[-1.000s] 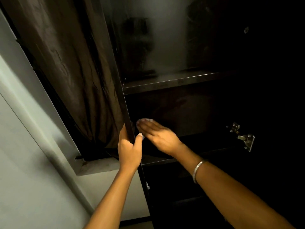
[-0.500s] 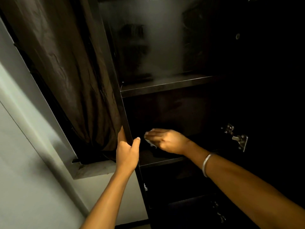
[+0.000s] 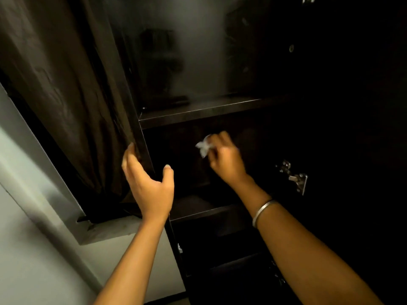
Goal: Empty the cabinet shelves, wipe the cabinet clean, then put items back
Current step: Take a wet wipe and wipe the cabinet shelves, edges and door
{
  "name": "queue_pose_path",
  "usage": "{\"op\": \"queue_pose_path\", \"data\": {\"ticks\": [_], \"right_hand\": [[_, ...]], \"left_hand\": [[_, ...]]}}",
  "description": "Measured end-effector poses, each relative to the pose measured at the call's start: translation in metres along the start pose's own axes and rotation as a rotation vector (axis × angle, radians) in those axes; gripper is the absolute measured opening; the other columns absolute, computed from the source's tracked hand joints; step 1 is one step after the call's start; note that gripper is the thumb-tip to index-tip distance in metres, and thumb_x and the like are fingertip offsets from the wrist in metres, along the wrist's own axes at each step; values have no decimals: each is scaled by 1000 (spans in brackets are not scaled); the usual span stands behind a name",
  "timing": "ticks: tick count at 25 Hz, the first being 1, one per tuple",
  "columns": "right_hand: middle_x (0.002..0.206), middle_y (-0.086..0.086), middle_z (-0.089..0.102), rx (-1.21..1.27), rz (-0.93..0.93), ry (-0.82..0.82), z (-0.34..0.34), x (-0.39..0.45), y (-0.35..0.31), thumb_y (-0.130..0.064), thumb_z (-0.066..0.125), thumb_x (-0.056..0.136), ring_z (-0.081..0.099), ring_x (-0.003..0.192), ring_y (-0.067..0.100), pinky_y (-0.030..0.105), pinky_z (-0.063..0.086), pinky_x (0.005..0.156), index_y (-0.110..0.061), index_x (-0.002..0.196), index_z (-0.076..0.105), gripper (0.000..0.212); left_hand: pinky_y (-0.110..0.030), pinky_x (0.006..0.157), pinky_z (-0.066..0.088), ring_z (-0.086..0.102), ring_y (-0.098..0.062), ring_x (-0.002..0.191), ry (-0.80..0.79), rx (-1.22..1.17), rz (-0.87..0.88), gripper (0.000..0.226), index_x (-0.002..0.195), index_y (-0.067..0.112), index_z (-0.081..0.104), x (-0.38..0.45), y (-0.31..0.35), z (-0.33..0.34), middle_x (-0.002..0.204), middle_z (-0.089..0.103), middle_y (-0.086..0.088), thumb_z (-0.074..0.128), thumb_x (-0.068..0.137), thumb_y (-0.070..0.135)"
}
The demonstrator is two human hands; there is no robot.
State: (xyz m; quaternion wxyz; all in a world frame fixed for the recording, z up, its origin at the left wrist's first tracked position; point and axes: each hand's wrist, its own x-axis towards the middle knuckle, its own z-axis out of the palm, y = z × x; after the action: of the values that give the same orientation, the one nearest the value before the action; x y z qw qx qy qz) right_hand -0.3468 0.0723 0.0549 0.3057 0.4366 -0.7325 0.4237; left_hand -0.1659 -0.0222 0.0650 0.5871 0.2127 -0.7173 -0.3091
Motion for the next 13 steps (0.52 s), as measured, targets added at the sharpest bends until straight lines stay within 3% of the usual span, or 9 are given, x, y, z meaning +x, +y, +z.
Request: {"op": "queue_pose_path", "data": {"ticks": [2,3,5,7,8,10,11,13], "right_hand": [[117,11,50,-113,-254,-366,26,-24,-15,2,64,80,65,74,38,40,55,58,-13,112,62,35],[118,12,50,-155,-312,-401,26,-24,-12,2,66,79,65,73,38,38,53,57,-13,113,62,37],[117,8,52,-86,-107,-118,0,-6,3,2,63,83,65,83,34,29,55,70,-10,113,62,33],[117,4,52,48,340,352,-43,16,28,3,58,87,61,103,31,12,43,87,-2,116,61,29],[123,9,52,31,507,487,-58,20,41,2,58,88,58,112,33,13,39,93,1,121,59,32],[143,22,43,-145,588,446,-53,15,43,-12,56,94,43,133,37,31,35,110,2,137,50,45],[152,24,33,-173,546,360,-38,9,31,-22,51,98,31,142,38,38,29,117,2,145,40,54],[161,24,16,-179,393,217,-9,-1,6,-37,41,101,10,151,34,41,15,123,4,151,25,67]], "left_hand": [[-9,112,22,31,-19,145,62,6,42,80,153,10,27,22,16,2,156,30,-7,69,86,17],[-4,109,19,30,-19,145,83,3,49,79,153,9,27,33,24,3,156,30,-8,67,85,17],[3,104,15,29,-19,145,96,-14,33,76,153,9,27,45,33,8,156,30,-8,63,86,16],[8,99,13,31,-21,144,130,-28,23,72,152,7,28,45,39,13,155,32,-11,59,88,12],[9,98,13,32,-23,143,157,-20,31,70,151,5,29,43,41,15,154,33,-13,57,88,9],[8,98,15,36,-24,141,194,5,68,68,150,3,31,43,40,17,152,35,-14,55,86,6],[7,98,15,37,-24,140,204,17,84,68,149,2,32,43,38,18,152,35,-15,55,85,5],[7,98,16,38,-25,139,220,42,95,69,148,1,33,44,38,18,151,35,-16,56,83,6]]}}
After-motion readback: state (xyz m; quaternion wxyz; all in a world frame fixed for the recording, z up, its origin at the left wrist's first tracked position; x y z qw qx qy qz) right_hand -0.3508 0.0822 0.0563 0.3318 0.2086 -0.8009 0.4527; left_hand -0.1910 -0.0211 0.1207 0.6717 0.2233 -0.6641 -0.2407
